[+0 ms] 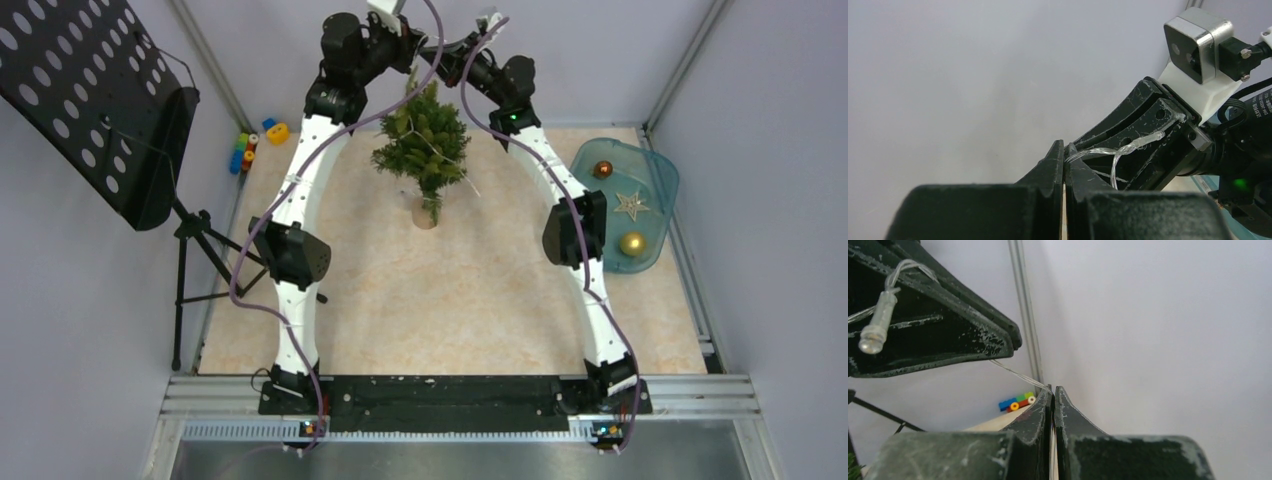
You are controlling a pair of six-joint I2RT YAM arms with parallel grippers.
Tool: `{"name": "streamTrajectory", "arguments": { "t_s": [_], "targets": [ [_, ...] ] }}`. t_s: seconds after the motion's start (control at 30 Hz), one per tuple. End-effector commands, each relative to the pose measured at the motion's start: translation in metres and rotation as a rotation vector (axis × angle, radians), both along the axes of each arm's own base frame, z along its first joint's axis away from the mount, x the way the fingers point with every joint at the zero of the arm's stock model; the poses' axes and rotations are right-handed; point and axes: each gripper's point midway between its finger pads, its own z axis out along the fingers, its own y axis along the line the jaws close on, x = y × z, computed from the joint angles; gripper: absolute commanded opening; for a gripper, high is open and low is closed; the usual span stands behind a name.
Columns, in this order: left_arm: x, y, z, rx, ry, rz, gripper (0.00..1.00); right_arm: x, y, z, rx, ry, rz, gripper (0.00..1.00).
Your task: Decorate the small christmas tree
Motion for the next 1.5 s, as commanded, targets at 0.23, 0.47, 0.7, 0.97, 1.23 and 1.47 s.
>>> {"name": "streamTrajectory", "arguments": {
  "t_s": [0.23, 0.47, 0.7, 0.97, 1.23, 1.47],
  "targets": [
    [-0.027, 0.057, 0.077, -0.038, -0.13, 0.059, 0.0, -0.01, -0.04, 0.079, -0.07, -0.196, -0.261, 0.0],
    [-0.065, 0.045, 0.1, 0.027, -0.201, -0.052, 0.0, -0.032, -0.061, 0.122, -0.061, -0.272, -0.322, 0.0],
    [-0.081, 0.025, 0.109, 0.097, -0.264, -0.049, 0.0, -0.045, -0.1, 0.167, 0.007, -0.29, -0.419, 0.0],
    [-0.118, 0.027, 0.14, 0.079, -0.301, -0.069, 0.0, -0.097, -0.121, 0.213, 0.01, -0.415, -0.451, 0.0],
    [-0.165, 0.023, 0.12, 0.149, -0.207, -0.189, 0.0, -0.12, -0.115, 0.208, -0.05, -0.459, -0.394, 0.0],
    [-0.188, 0.04, 0.121, 0.188, -0.194, -0.143, 0.0, -0.123, -0.082, 0.193, -0.067, -0.448, -0.316, 0.0]
  ]
}}
